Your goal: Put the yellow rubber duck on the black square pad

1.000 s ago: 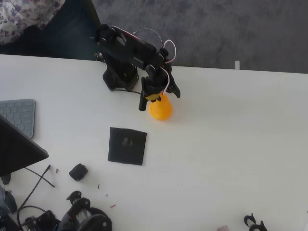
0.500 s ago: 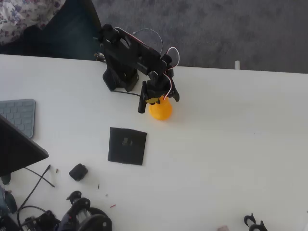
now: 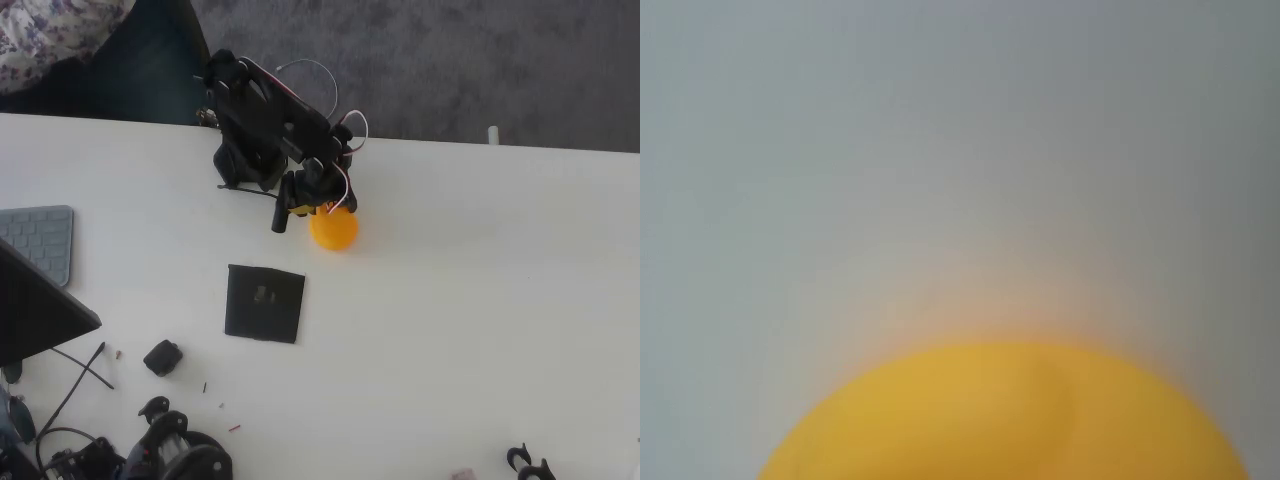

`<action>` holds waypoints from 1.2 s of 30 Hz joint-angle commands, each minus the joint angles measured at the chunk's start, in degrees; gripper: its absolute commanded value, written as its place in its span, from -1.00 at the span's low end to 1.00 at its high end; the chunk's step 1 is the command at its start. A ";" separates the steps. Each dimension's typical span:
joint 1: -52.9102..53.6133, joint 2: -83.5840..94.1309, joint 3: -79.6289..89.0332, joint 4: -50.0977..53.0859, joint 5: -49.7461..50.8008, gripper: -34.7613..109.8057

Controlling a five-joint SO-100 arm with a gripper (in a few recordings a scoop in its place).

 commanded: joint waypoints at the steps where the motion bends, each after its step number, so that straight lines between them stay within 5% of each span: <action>1: 0.09 0.09 0.35 0.18 -0.79 -0.12; 36: -0.18 -0.26 5.19 -5.71 -3.16 -0.20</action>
